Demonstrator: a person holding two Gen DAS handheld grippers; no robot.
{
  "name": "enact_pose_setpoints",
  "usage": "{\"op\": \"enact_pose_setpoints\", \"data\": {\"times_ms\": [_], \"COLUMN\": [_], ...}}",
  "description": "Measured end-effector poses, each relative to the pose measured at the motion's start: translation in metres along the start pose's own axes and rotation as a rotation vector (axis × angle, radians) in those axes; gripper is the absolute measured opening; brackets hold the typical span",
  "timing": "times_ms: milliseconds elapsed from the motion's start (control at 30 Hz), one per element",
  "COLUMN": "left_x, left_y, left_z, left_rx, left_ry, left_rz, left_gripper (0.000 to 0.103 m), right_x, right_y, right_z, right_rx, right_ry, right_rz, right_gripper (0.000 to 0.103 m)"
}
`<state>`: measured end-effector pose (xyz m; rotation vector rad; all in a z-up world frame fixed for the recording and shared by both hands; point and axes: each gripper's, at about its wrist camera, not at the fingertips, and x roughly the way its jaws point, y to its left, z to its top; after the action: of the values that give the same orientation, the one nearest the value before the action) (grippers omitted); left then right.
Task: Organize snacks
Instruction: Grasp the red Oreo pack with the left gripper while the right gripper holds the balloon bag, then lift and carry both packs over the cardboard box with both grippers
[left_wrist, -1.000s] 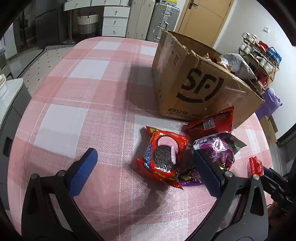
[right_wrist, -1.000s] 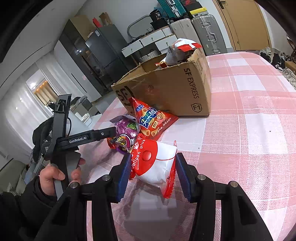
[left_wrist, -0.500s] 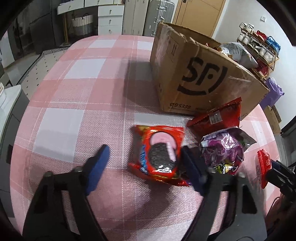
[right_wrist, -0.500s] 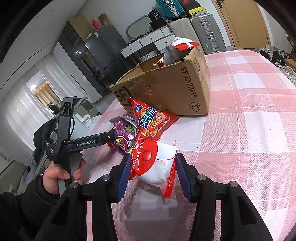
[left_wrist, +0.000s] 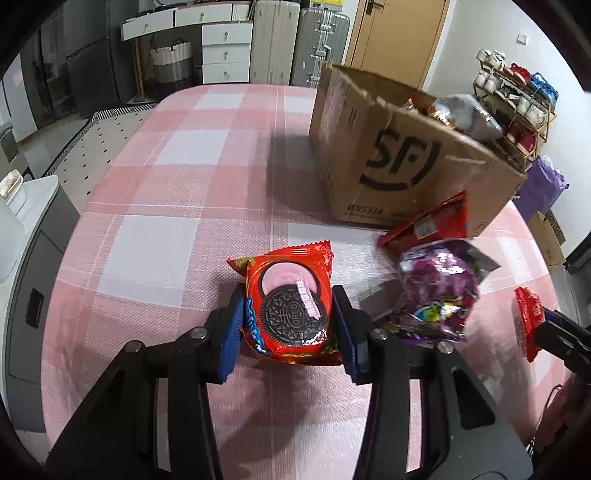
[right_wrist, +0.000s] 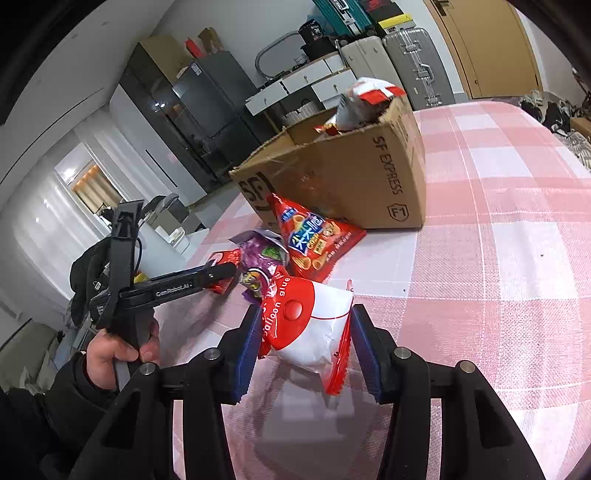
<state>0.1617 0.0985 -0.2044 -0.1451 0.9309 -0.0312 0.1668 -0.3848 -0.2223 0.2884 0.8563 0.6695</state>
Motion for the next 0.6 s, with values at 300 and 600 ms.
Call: {"op": "enact_pose_setpoints", "data": {"times_ms": [300, 600], "left_x": [-0.047, -0.095], "left_y": [-0.004, -0.022], "left_z": [0.009, 0.031], "left_rx": [0.012, 0.049], "left_ry": [-0.077, -0.151], "left_rz": [-0.034, -0.085], "left_gripper": [0.041, 0.041], "right_x": [-0.018, -0.039], "right_y": [0.019, 0.041], "right_z": [0.010, 0.035], "right_rx": [-0.029, -0.077], "right_ry": [-0.047, -0.107], "right_rz": [0.019, 0.045], "right_gripper": [0.048, 0.048]}}
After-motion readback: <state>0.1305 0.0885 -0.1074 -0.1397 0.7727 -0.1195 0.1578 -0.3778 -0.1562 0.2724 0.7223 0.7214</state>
